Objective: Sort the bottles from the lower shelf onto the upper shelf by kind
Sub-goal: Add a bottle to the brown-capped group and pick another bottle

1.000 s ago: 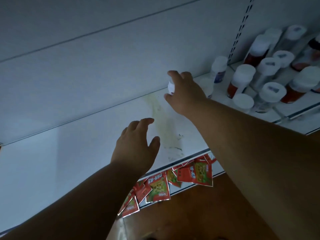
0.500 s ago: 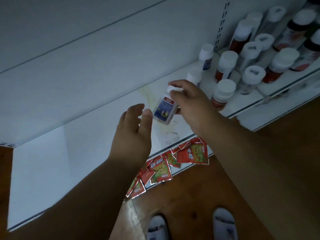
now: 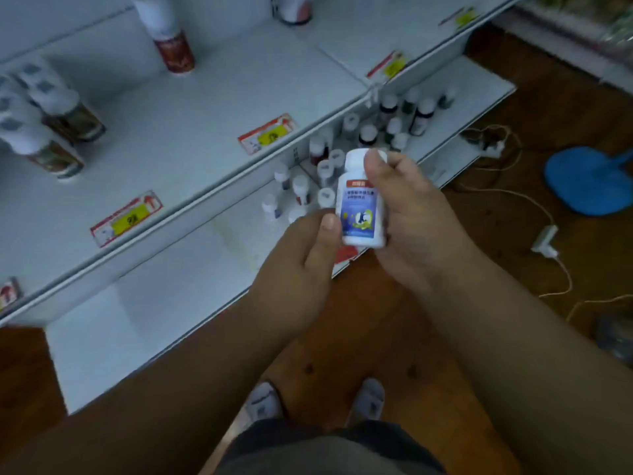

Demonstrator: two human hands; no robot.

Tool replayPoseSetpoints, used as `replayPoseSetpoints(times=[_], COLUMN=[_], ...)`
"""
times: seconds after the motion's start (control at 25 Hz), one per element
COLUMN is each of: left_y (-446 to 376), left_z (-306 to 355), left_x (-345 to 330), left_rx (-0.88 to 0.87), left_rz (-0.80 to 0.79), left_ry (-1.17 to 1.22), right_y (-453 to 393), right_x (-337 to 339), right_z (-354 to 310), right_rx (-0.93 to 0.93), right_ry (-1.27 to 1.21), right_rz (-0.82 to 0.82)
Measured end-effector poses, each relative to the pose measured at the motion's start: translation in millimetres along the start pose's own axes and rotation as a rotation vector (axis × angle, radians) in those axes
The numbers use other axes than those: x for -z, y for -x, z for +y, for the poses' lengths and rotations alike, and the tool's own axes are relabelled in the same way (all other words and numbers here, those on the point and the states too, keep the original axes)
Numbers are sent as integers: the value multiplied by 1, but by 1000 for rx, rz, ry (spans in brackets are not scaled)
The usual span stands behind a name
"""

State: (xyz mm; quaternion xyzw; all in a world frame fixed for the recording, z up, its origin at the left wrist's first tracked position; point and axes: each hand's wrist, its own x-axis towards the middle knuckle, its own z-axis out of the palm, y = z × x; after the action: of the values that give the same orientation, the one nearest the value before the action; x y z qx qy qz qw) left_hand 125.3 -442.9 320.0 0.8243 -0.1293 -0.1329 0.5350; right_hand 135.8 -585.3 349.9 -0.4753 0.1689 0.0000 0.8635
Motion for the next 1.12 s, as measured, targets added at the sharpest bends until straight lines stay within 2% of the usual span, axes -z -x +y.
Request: replayPoseSetpoints(times=[0.24,0.36,0.48,0.64,0.8,0.92,1.12], left_y=[-49,-96,-152,-230,-287,-338,-410], left_z=[84,99,107,128,141,135,132], left_x=[-50,-57,-58,-65,-80,-103,-148], left_rx=[-137,-147,-171,-188,-191,-134,48], left_rz=[-91,-98,-123,-158,-128,-29,157], left_ry=[-22,-111,-100,-83,-176,-208,-291], right_y=[-4,-38,-82,-147,-204,-263,-366], right_x=[49,61,66,76,103,128,161], right_z=[-104,-138,-163,-205,-237,-254,-288], right_rx=[182,241,322,273,266,276,210], right_ry=[144,216,244,155,185,307,615], right_rz=[67,114,137,220,154,114,-127])
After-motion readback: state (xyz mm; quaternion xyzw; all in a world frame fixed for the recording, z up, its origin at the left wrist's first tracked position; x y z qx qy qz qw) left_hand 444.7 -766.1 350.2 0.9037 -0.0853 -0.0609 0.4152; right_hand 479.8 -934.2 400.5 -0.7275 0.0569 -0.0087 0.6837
